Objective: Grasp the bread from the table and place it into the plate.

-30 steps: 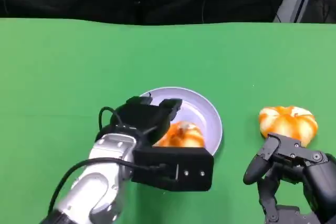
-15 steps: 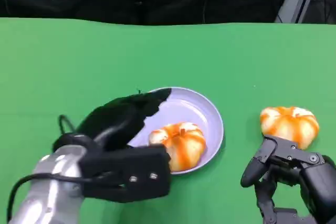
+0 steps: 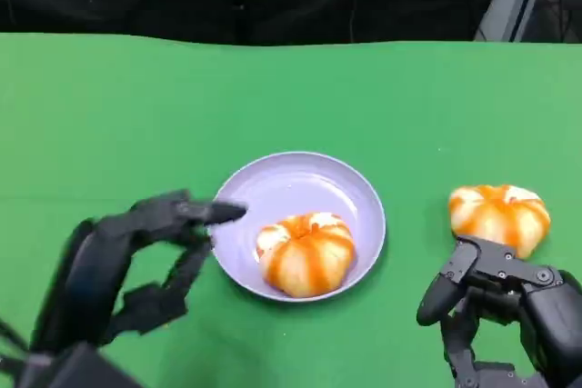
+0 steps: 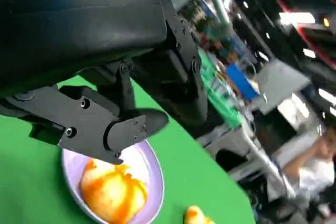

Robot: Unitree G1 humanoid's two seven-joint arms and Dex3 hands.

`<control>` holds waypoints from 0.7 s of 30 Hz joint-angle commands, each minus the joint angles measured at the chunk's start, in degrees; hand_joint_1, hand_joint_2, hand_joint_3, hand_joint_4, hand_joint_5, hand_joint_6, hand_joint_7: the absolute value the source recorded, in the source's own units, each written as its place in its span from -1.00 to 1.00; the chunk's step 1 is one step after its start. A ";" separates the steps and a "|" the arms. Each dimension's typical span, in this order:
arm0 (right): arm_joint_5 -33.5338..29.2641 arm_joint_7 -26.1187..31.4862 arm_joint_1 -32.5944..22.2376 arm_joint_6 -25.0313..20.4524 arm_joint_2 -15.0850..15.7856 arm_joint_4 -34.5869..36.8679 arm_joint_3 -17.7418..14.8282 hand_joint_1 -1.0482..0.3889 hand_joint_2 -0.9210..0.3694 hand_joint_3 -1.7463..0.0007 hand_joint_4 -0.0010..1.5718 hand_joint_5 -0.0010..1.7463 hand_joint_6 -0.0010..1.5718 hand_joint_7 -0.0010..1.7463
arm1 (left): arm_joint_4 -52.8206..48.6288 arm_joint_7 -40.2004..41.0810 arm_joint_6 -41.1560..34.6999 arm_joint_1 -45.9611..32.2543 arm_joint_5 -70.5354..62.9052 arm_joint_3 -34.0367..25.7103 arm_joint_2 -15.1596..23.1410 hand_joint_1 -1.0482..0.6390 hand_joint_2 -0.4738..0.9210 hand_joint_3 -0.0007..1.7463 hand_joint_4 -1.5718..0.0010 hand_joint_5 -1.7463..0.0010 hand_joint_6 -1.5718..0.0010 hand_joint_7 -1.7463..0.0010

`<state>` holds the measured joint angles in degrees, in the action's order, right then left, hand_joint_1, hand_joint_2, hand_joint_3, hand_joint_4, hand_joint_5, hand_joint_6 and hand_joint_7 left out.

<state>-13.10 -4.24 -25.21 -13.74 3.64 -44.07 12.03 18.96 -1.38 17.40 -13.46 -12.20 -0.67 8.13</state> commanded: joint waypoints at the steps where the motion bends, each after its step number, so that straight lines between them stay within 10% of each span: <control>1: 0.40 -0.07 -0.13 0.24 0.50 -0.68 -0.31 0.58 -0.19 -0.56 -0.01 0.96 -0.07 0.70 | -1.18 2.55 6.06 -3.84 2.41 -2.07 -1.35 0.21 0.37 0.48 -0.15 -0.68 -0.14 -0.27; 6: 0.98 -0.11 -0.30 0.01 0.46 -0.85 -0.65 0.57 -0.19 -0.56 -0.02 0.96 -0.07 0.68 | -1.21 1.60 7.22 -7.74 6.89 -3.15 -2.47 0.25 0.39 0.52 -0.04 -0.90 0.04 -0.66; 21: 1.17 -1.36 0.41 0.70 2.13 -0.61 -2.83 0.58 -0.19 -0.56 0.02 0.95 -0.05 0.68 | 0.71 -1.25 4.10 -11.48 18.65 -4.40 -4.08 0.28 0.53 0.24 -0.02 -1.00 0.08 -0.76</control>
<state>-11.89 -5.34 -24.92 -13.92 4.66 -44.12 9.90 19.00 -2.10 22.79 -25.13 4.09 -4.51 4.47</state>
